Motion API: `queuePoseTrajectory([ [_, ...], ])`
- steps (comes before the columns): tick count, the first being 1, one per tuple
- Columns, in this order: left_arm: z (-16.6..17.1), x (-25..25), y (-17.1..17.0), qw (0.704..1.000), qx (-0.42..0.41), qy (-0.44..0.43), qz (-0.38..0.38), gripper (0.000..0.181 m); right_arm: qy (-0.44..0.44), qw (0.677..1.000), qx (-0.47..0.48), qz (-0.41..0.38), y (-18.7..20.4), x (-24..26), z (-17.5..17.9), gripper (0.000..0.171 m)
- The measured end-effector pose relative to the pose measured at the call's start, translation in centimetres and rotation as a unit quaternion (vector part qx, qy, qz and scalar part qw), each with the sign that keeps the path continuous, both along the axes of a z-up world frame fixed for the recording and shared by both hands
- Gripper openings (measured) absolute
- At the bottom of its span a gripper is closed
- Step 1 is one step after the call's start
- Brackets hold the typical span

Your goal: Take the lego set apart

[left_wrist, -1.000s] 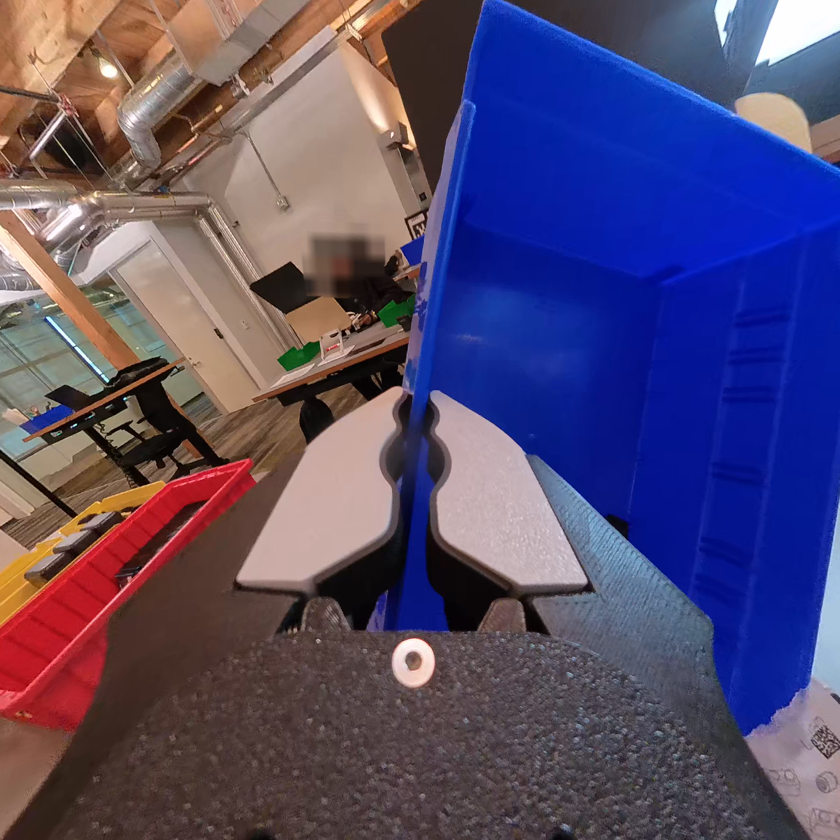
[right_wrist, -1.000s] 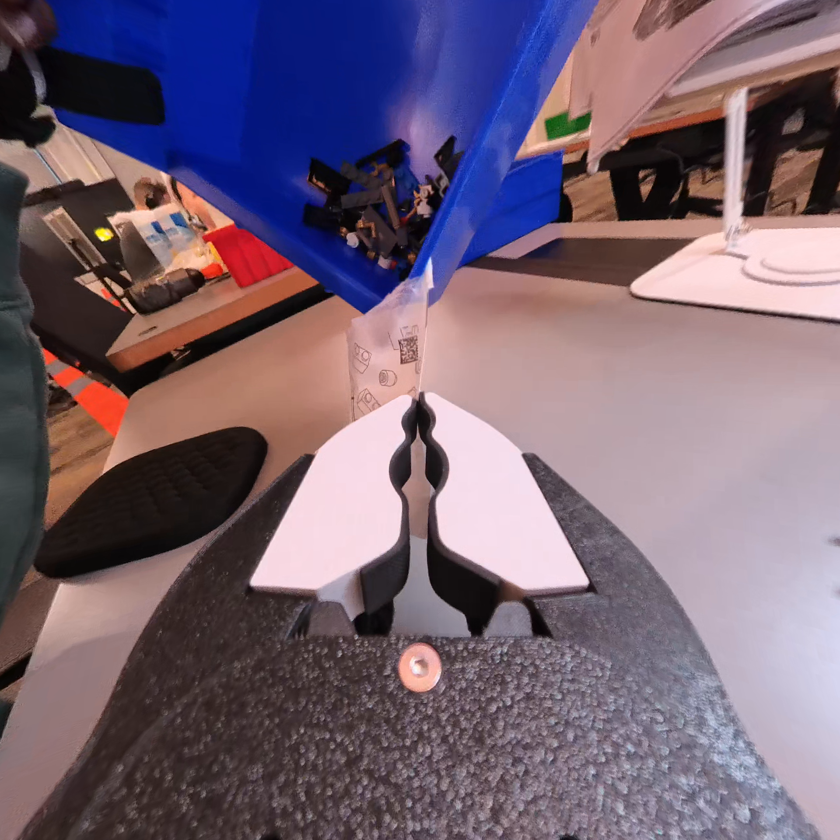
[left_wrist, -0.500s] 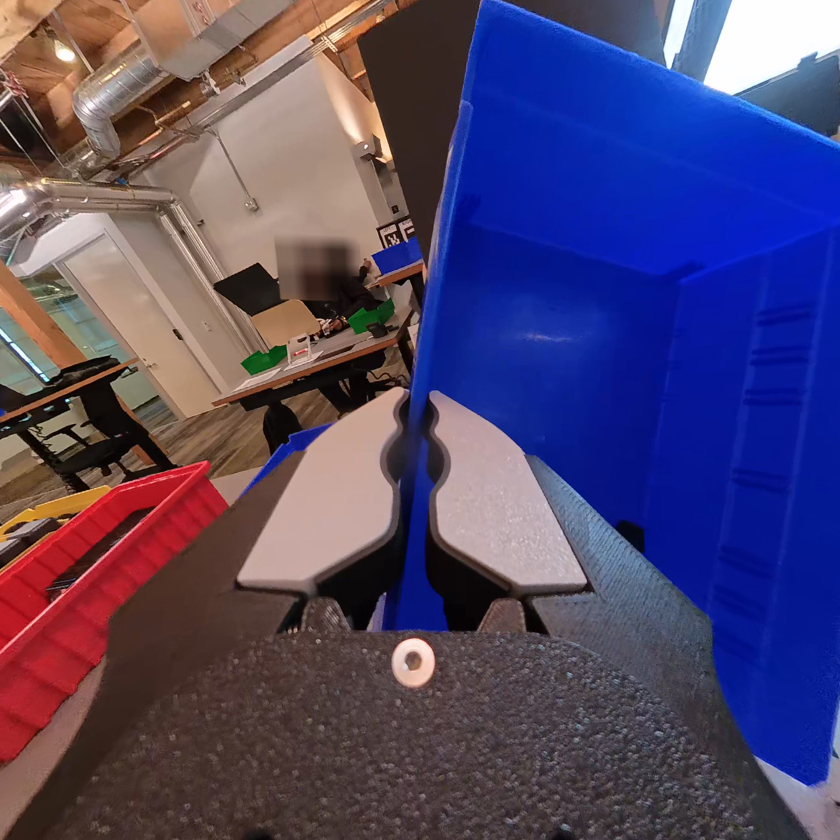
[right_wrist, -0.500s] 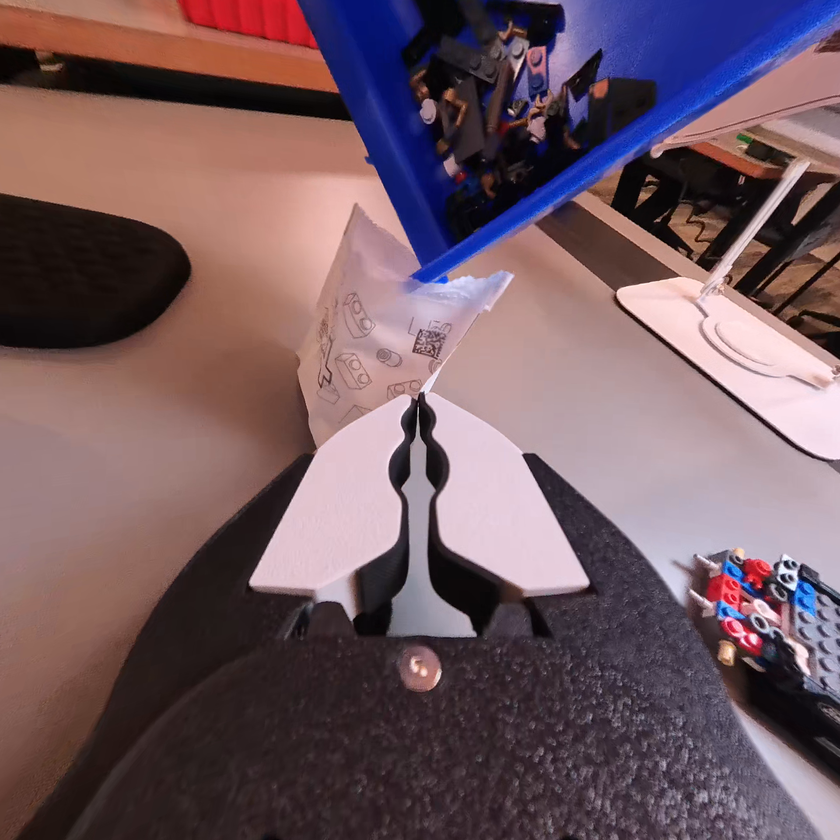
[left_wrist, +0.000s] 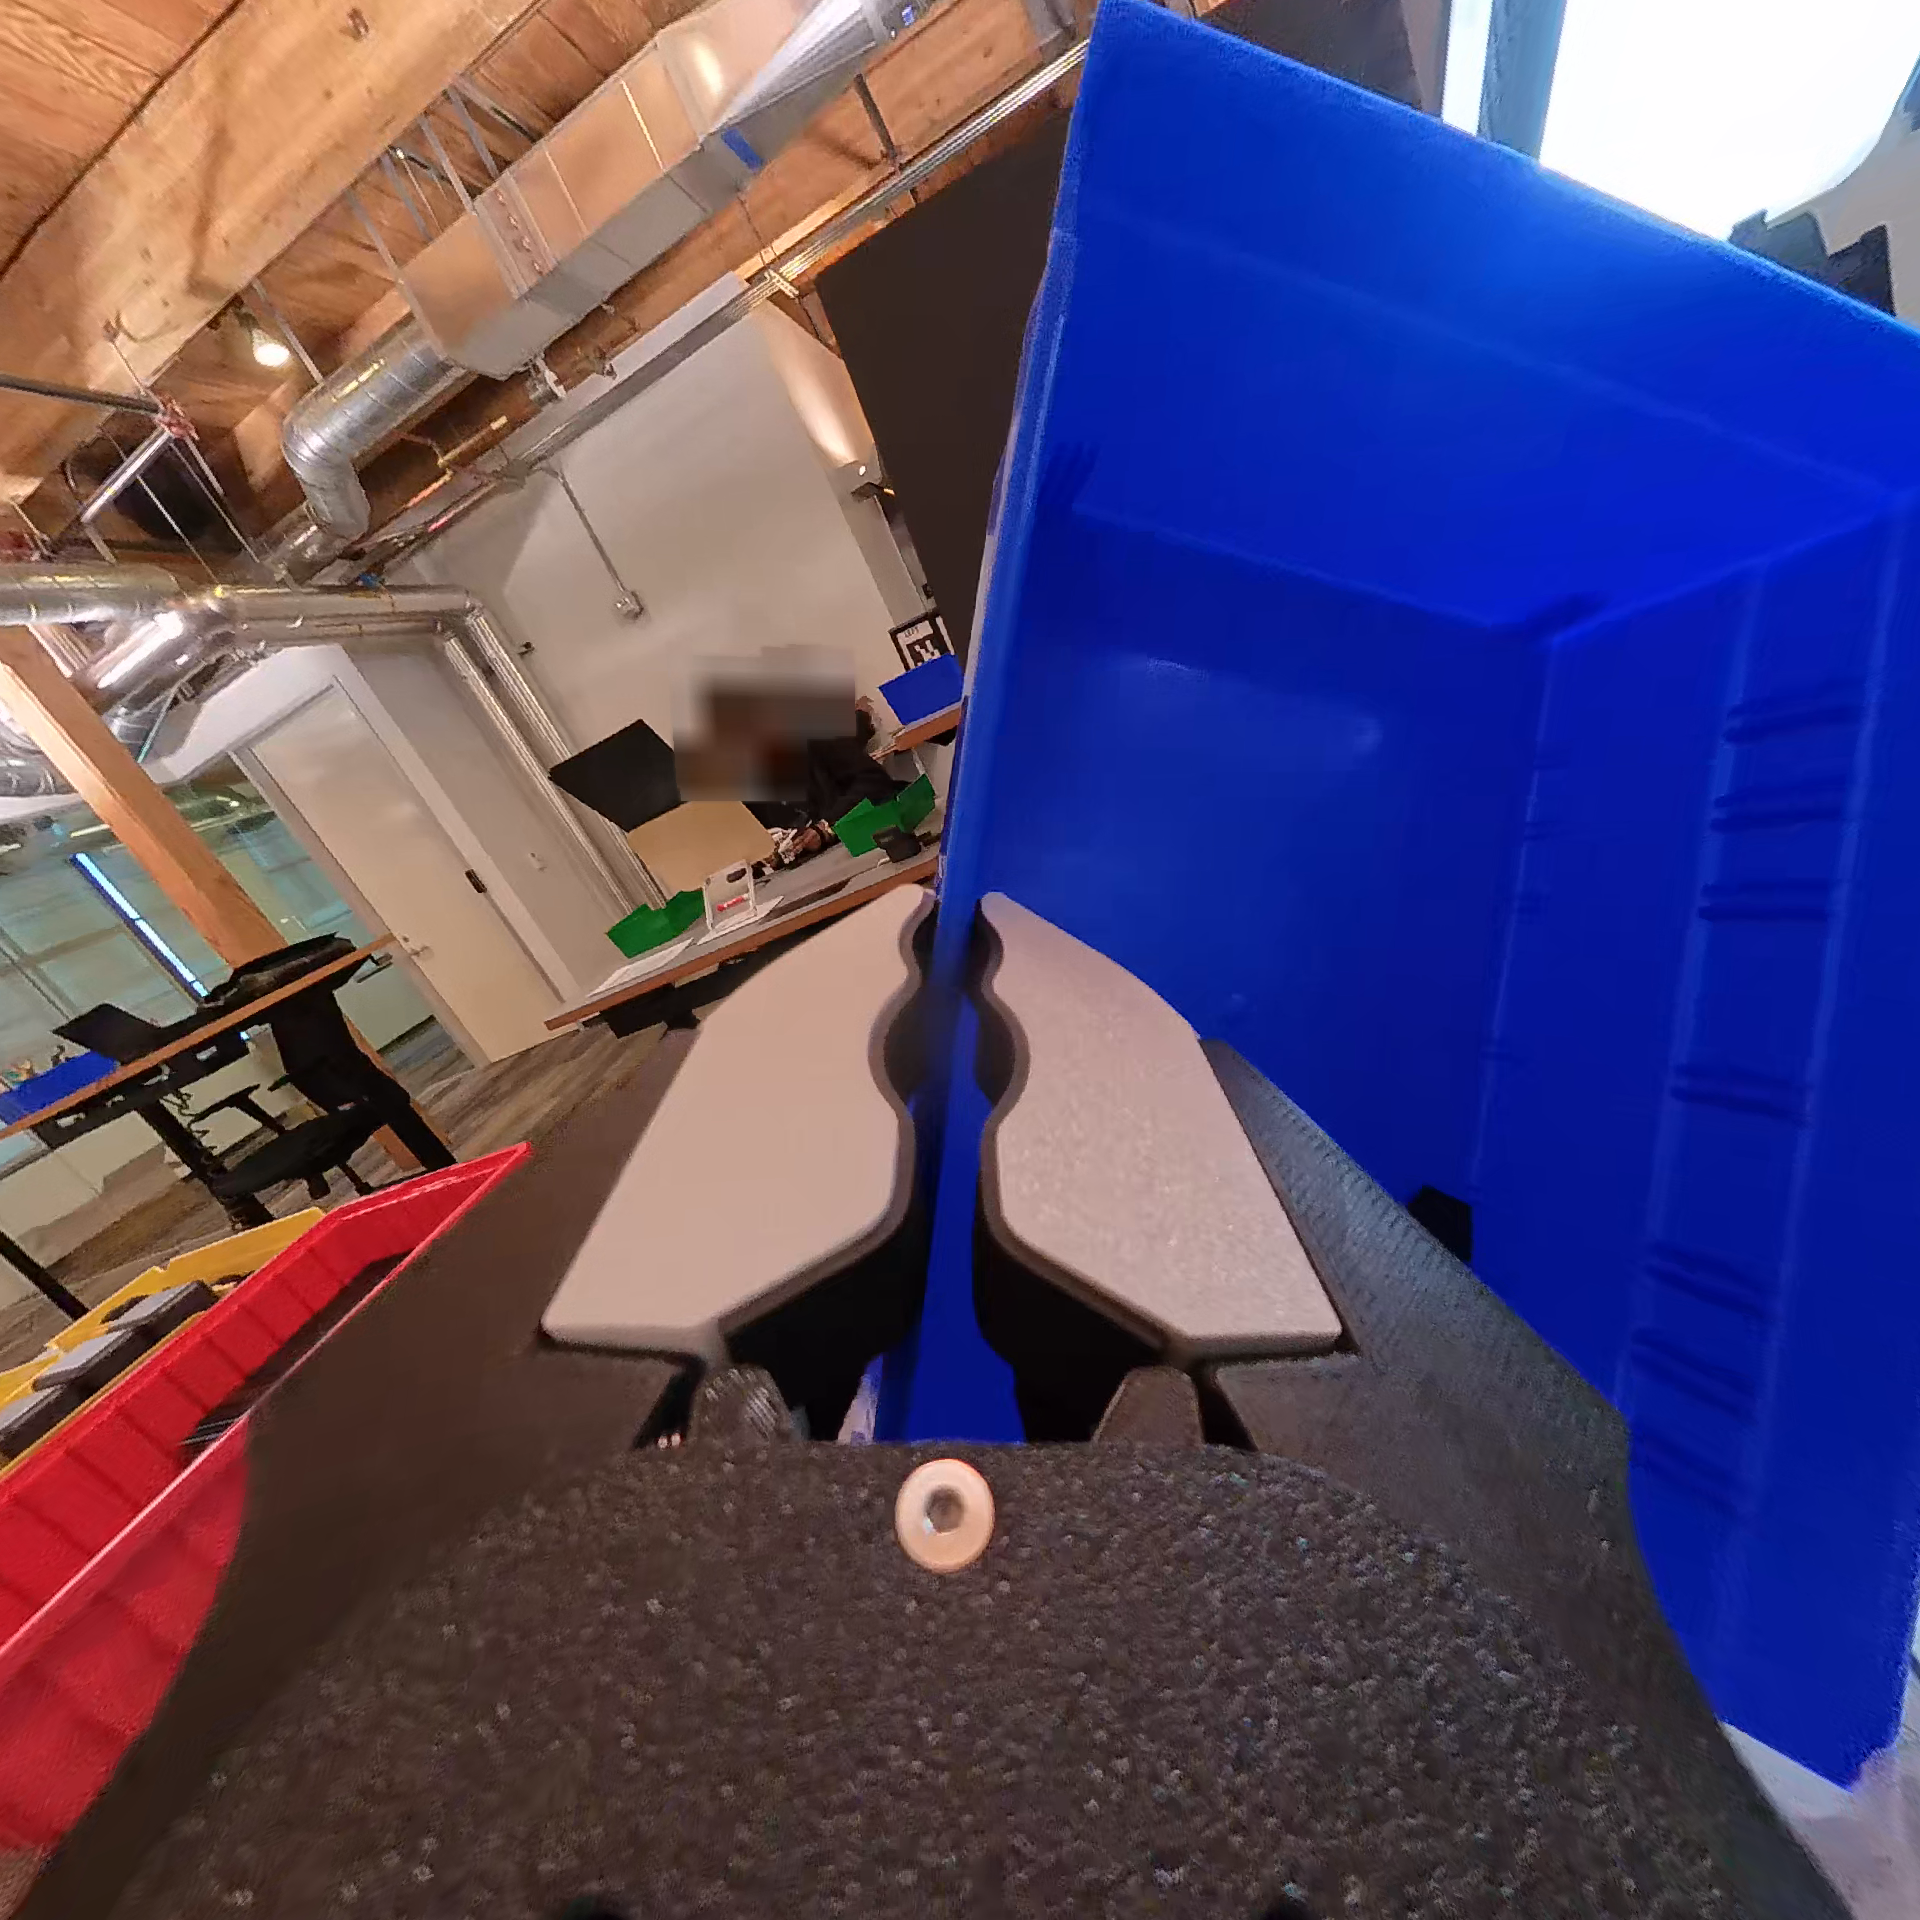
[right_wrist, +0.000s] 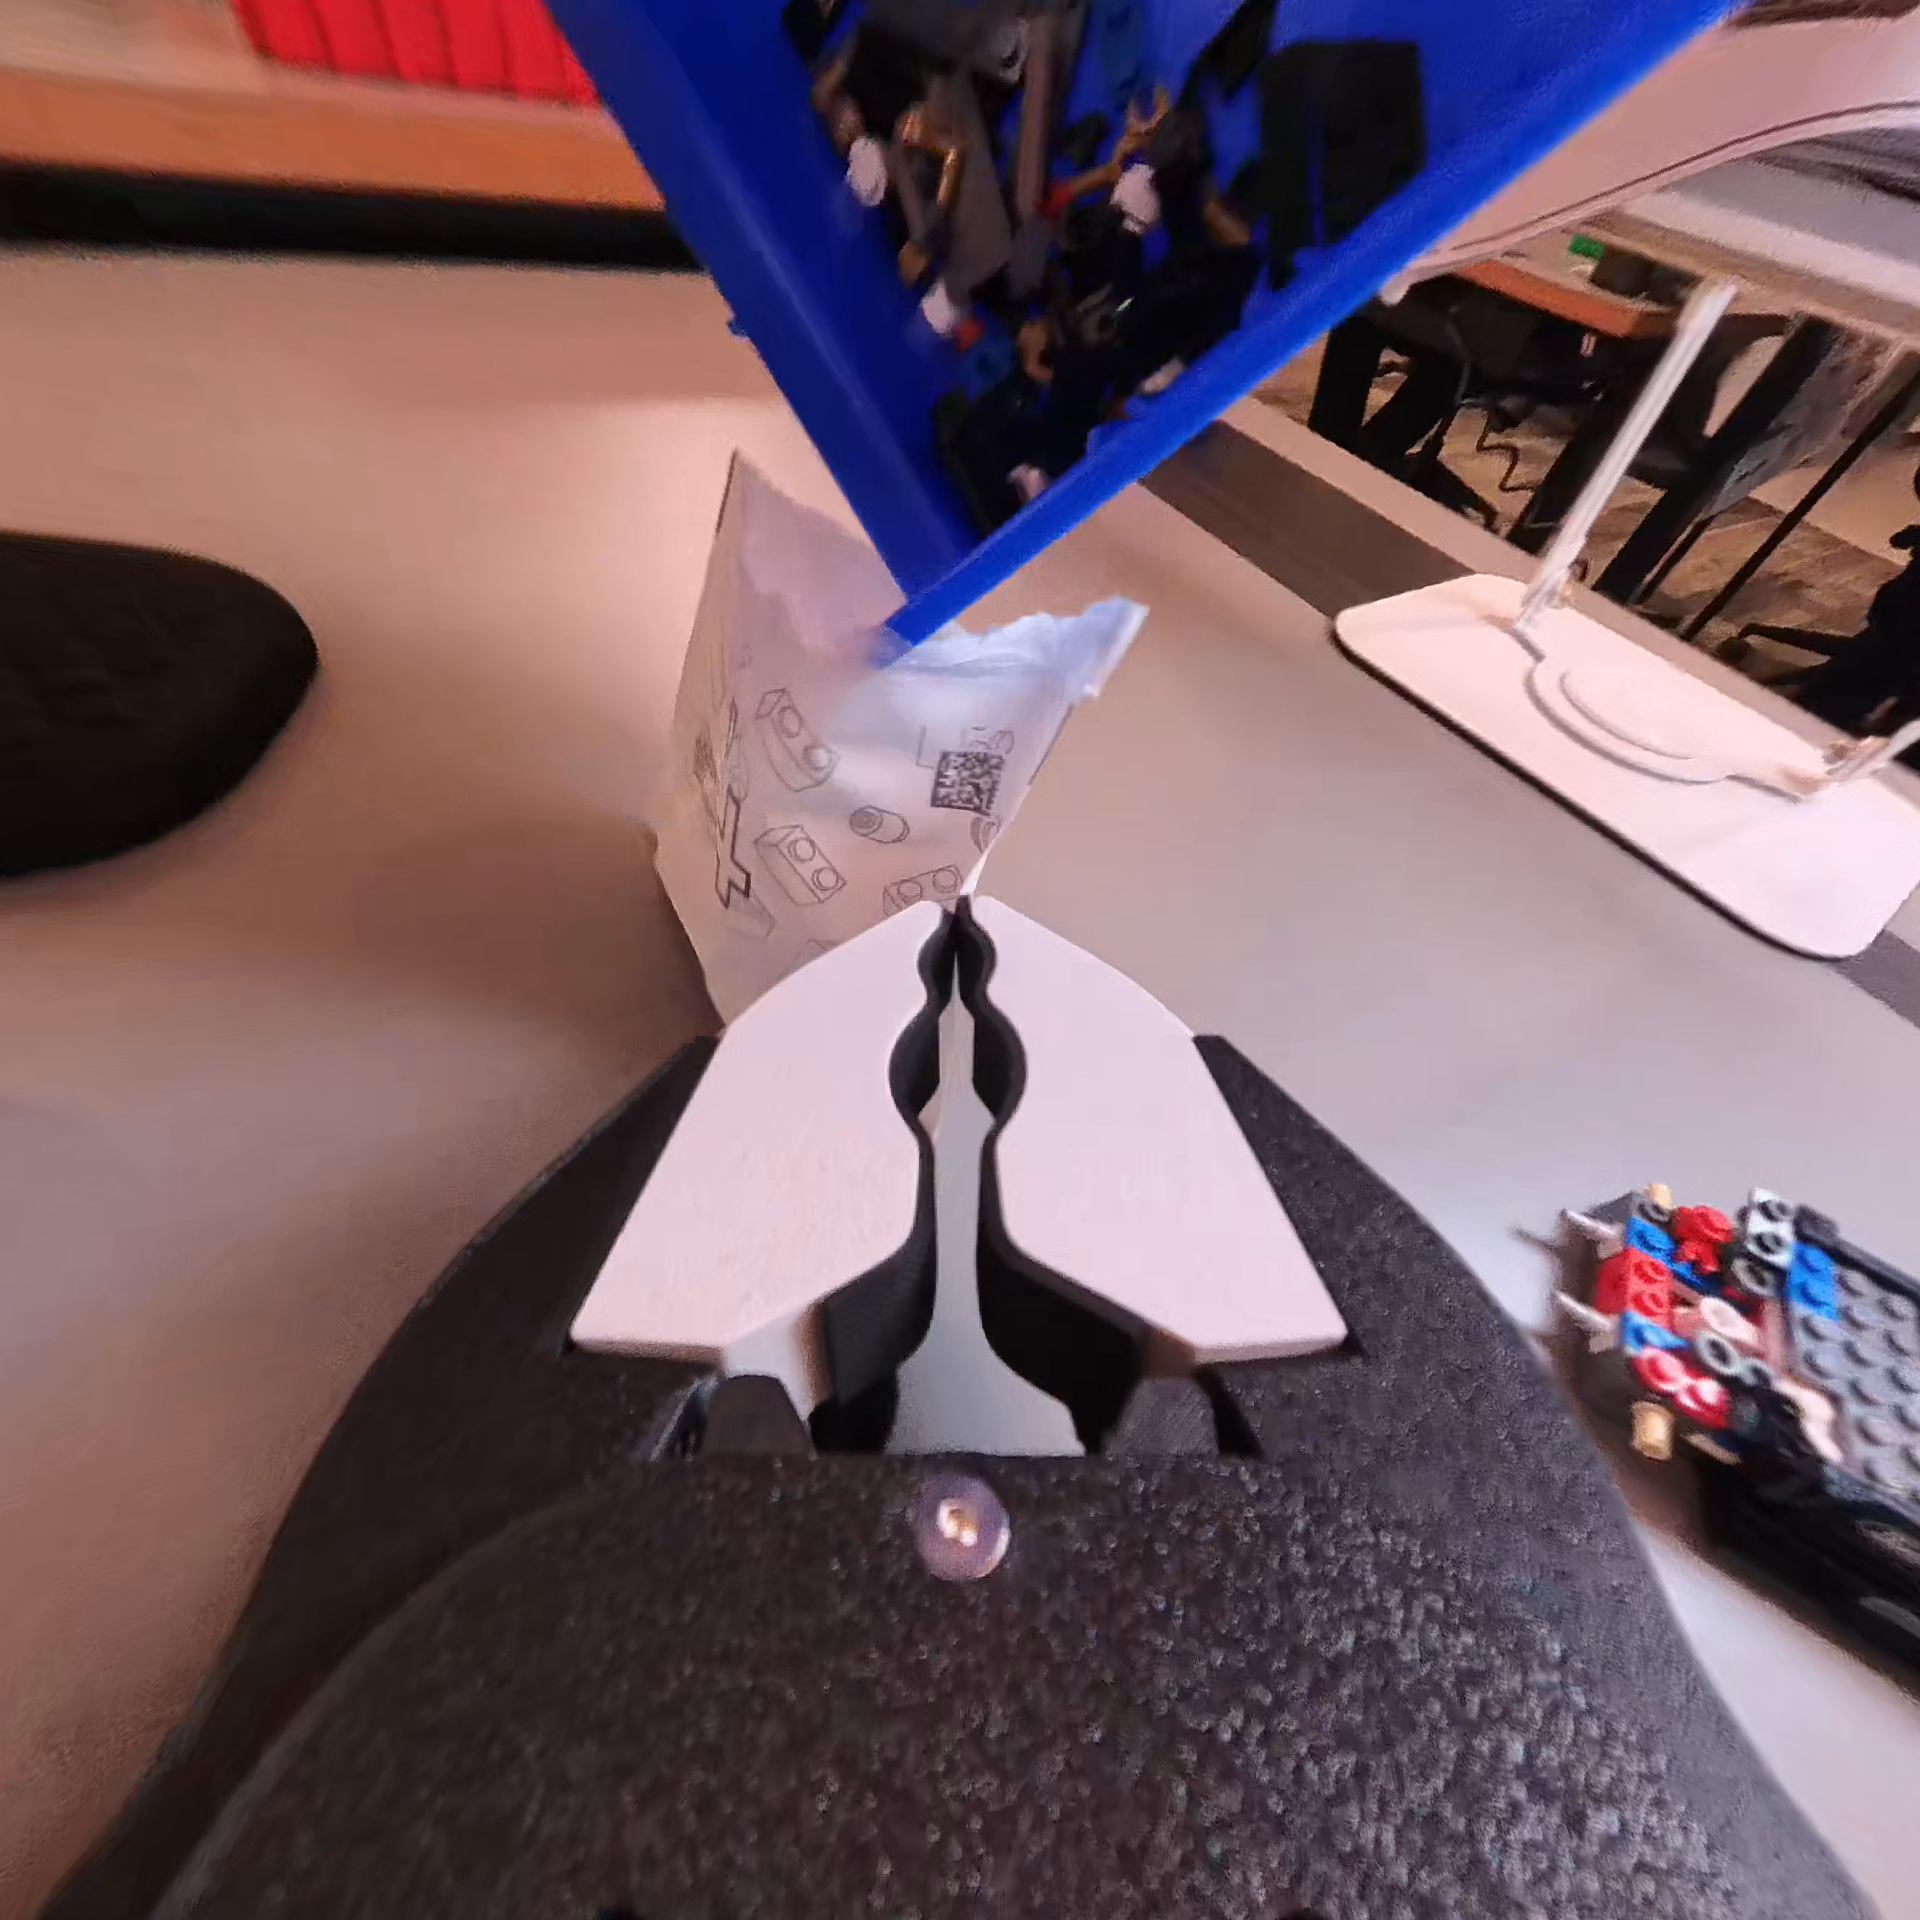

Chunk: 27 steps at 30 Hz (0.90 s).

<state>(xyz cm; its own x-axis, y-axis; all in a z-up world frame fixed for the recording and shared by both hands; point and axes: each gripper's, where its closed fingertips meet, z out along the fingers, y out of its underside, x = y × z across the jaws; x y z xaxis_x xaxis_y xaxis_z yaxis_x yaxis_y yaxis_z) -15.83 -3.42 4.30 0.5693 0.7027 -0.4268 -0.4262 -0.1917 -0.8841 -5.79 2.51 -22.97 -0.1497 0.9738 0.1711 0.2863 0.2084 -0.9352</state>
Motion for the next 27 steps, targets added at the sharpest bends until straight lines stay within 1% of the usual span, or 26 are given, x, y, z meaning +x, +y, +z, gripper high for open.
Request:
queuePoseTrajectory([
  [3,-0.8,0.5,0.0,1.0,-0.002,0.001,-0.007,0.005,-0.016,0.998,0.05,0.017,-0.1,0.7,-0.6,0.0],
  [7,-1.3,1.4,-0.3,1.0,0.001,0.014,-0.012,0.004,-0.018,0.997,0.076,0.022,-0.1,1.0,-0.7,0.001],
  [11,-1.1,2.2,-0.6,0.999,0.008,0.036,-0.017,0.005,-0.009,0.998,0.057,0.012,0.1,0.9,-0.5,0.0],
  [18,-0.6,3.3,-0.8,0.997,0.016,0.065,-0.026,0.004,0.006,0.998,0.061,-0.009,0.8,0.9,0.0,0.0],
  [27,-0.6,4.2,-0.2,0.995,0.012,0.094,-0.033,0.004,0.004,0.998,0.055,-0.016,1.0,0.8,-0.2,0.0],
])
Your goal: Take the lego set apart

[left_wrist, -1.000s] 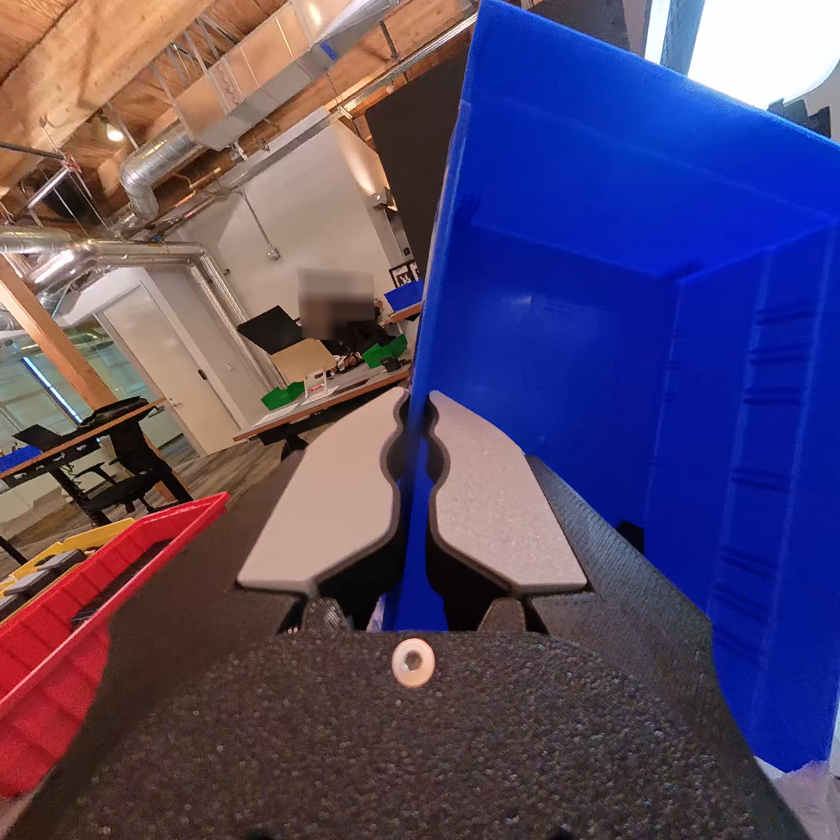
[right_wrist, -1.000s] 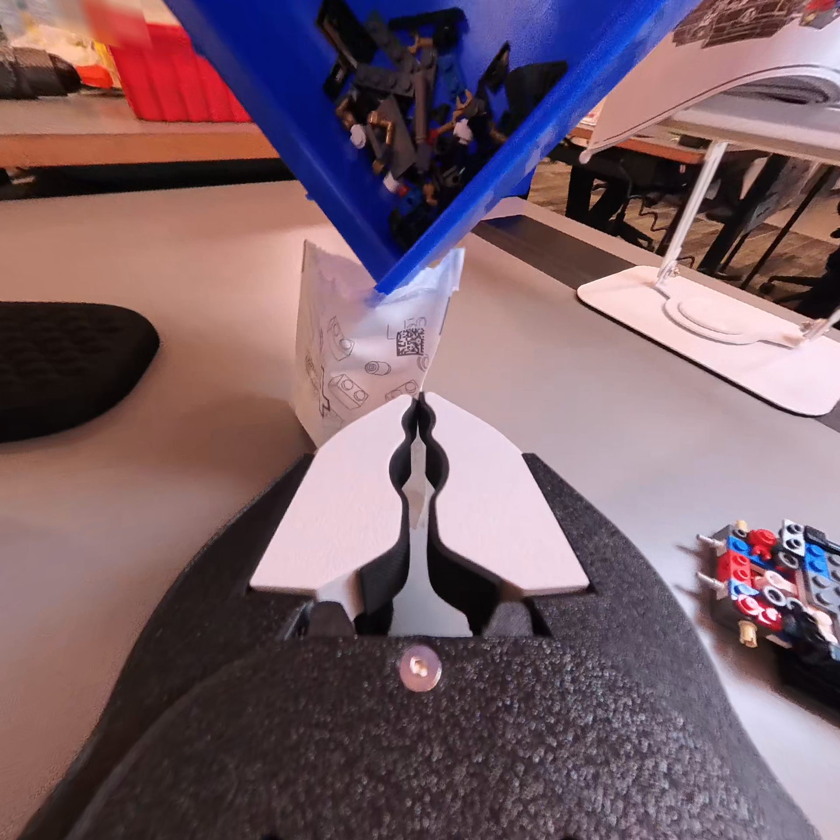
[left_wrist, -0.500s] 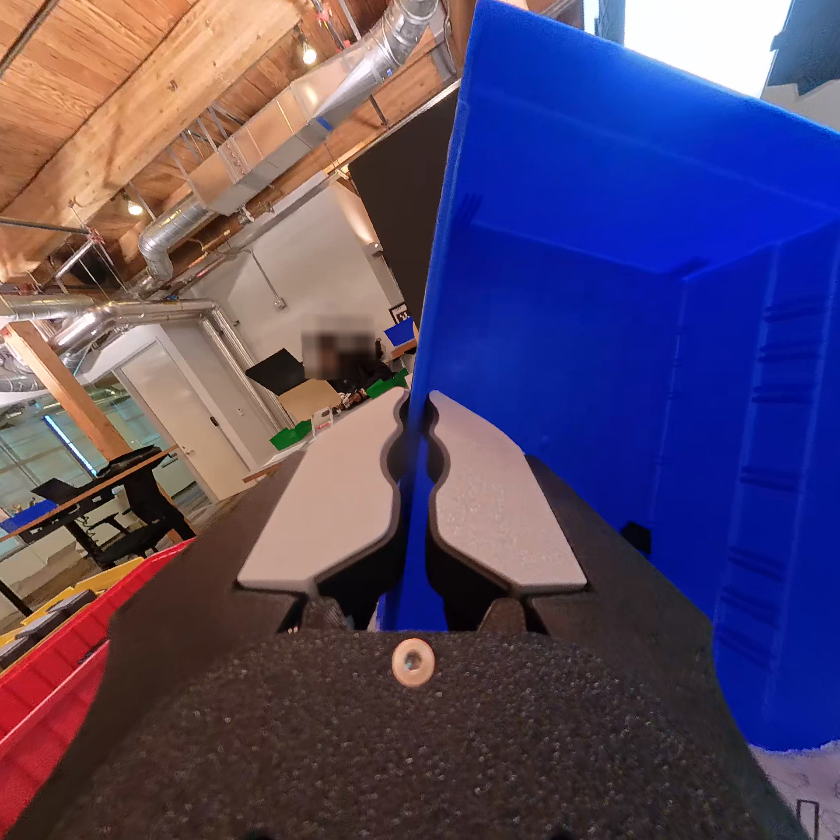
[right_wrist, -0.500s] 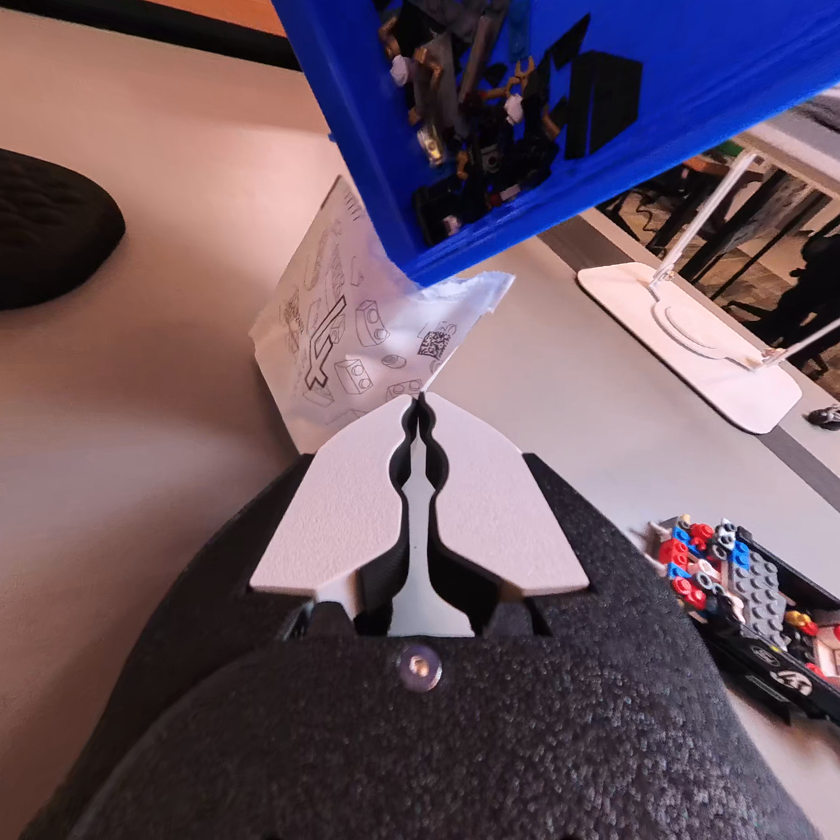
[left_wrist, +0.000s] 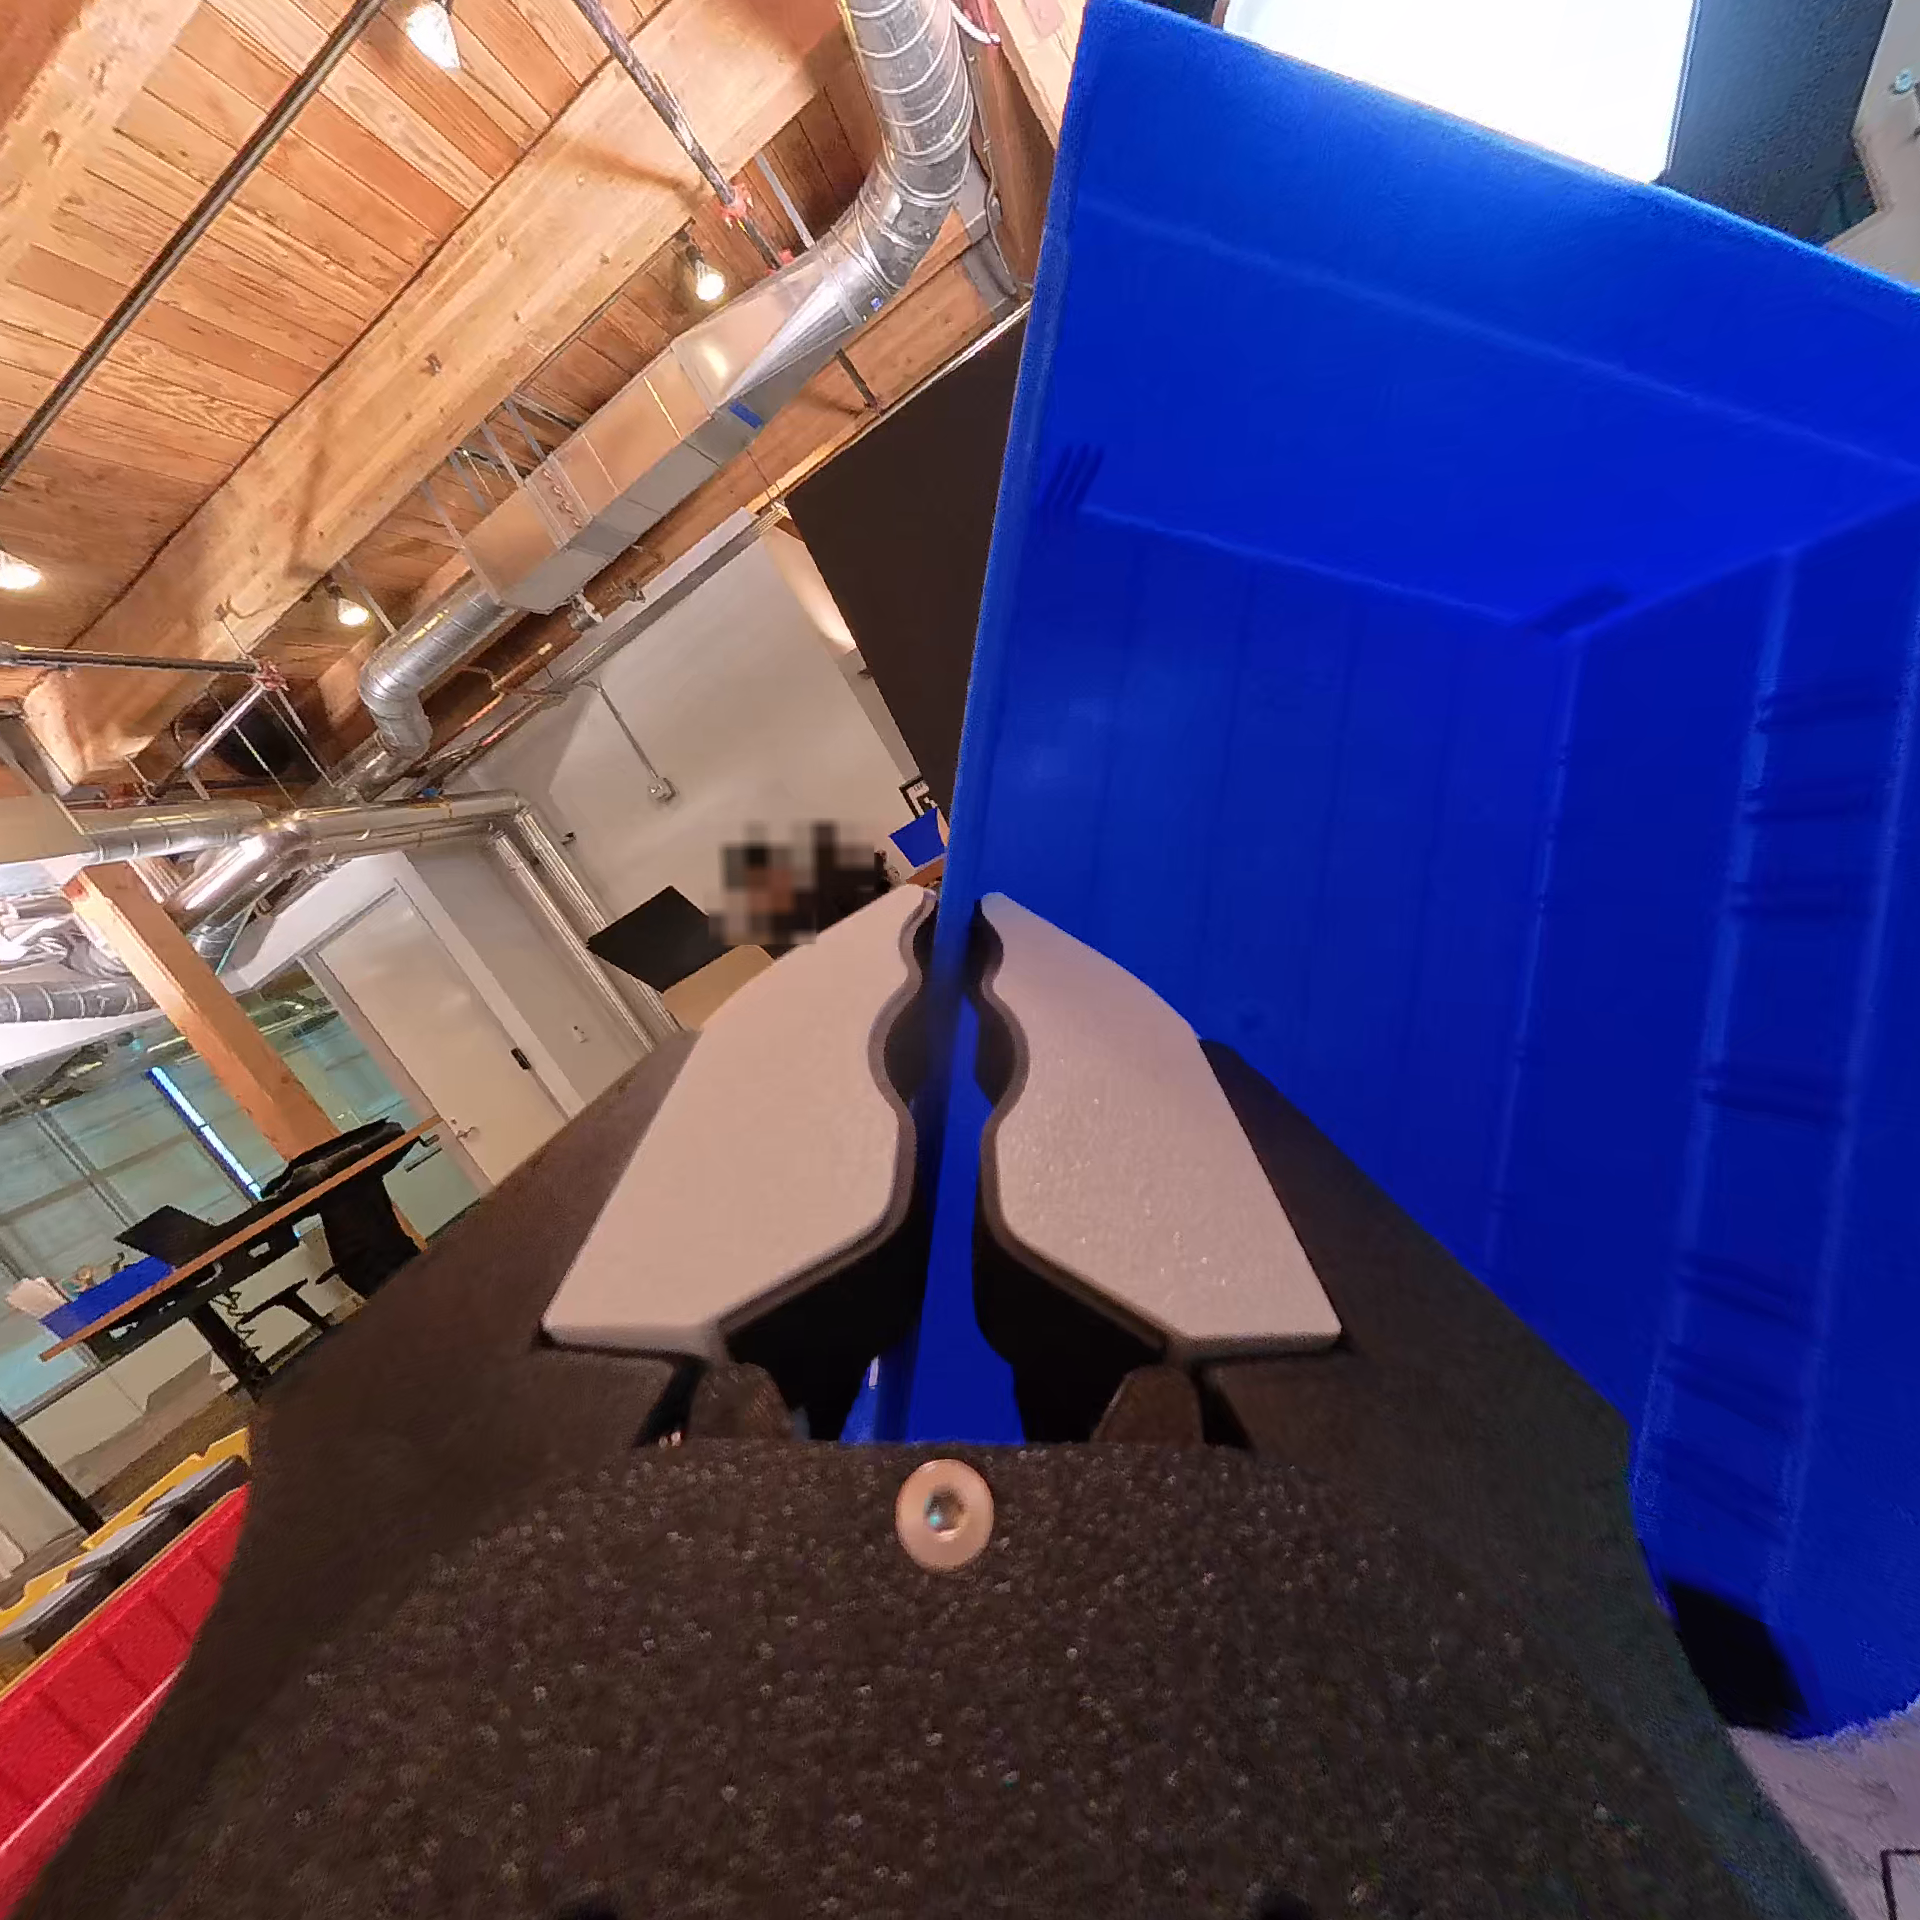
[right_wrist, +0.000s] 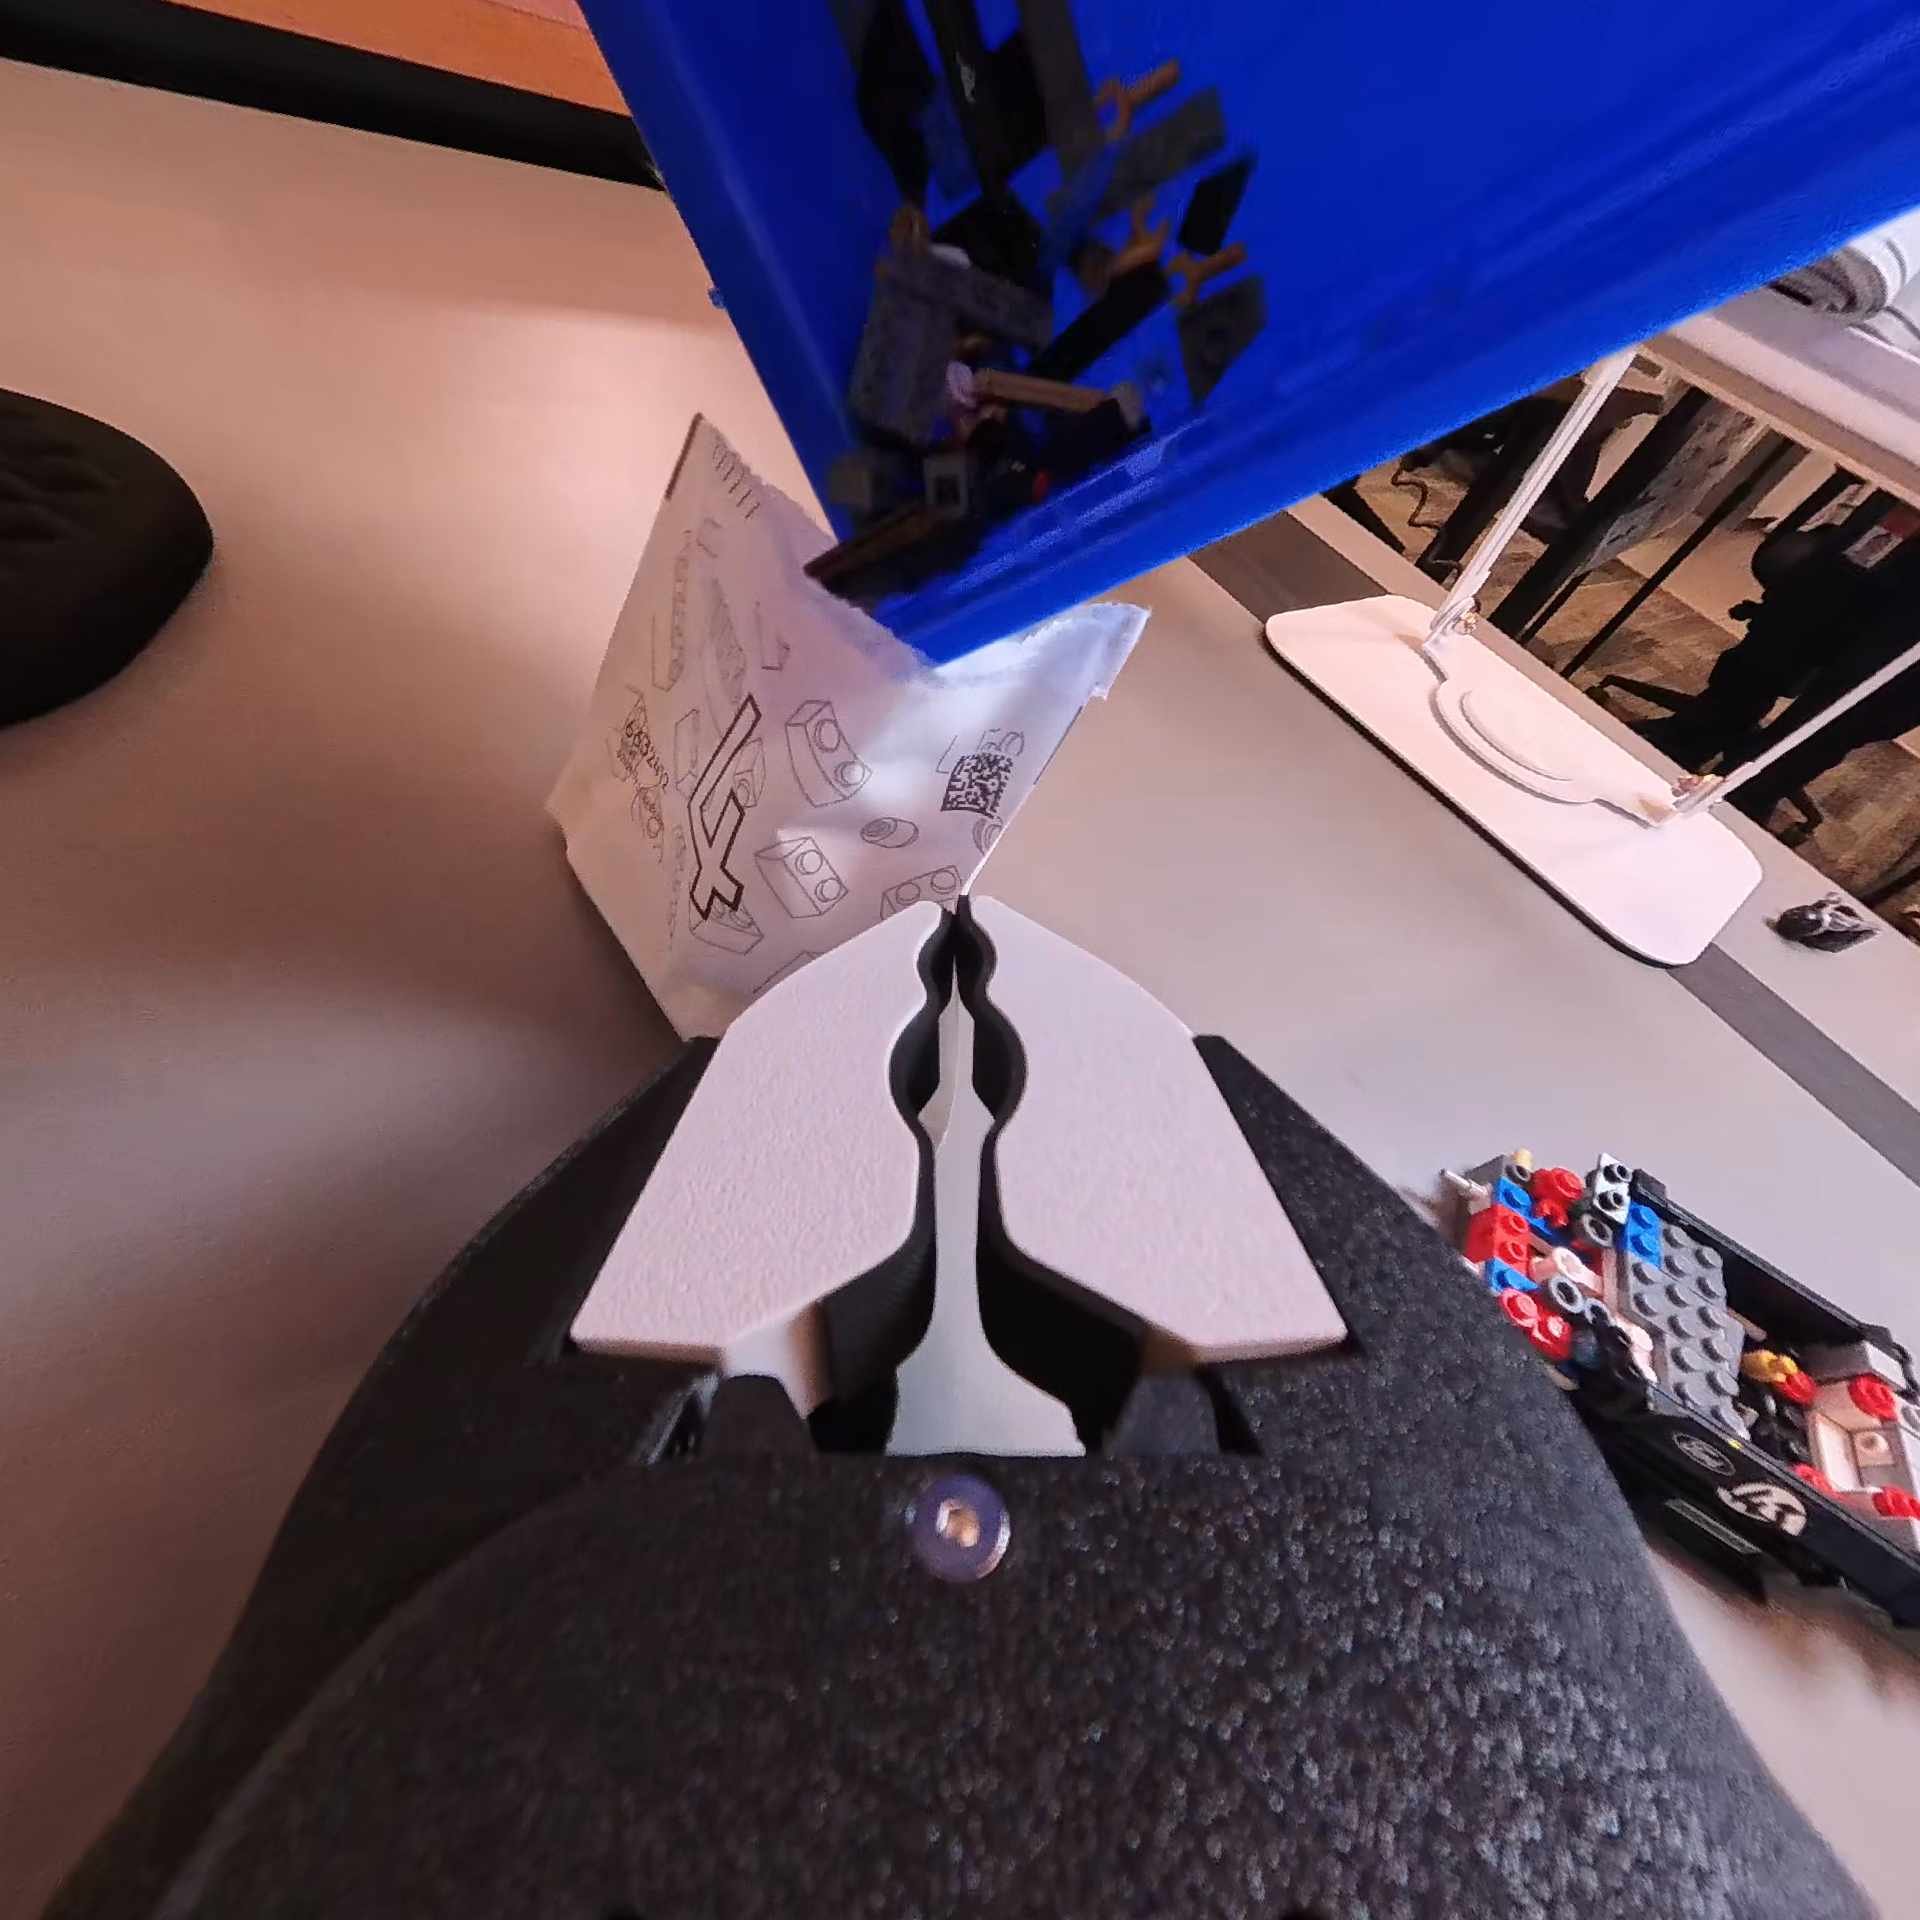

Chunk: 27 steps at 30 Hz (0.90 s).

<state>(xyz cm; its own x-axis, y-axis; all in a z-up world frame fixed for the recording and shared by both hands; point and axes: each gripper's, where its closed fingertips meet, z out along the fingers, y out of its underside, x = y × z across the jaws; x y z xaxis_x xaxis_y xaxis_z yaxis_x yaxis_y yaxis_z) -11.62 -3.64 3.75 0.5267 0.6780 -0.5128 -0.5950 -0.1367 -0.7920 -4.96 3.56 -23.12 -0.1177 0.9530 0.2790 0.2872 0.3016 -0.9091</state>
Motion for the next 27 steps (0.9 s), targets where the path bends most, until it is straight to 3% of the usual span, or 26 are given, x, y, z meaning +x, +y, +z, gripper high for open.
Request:
queuePoseTrajectory([
  [16,0.5,1.6,0.9,0.998,-0.003,0.058,-0.014,0.004,0.0,1.0,-0.012,-0.006,0.5,0.0,0.0,0.0],
  [27,0.8,1.2,3.4,0.996,-0.05,0.06,-0.038,0.004,-0.002,1.0,-0.009,0.0,0.4,0.2,0.1,0.0],
])
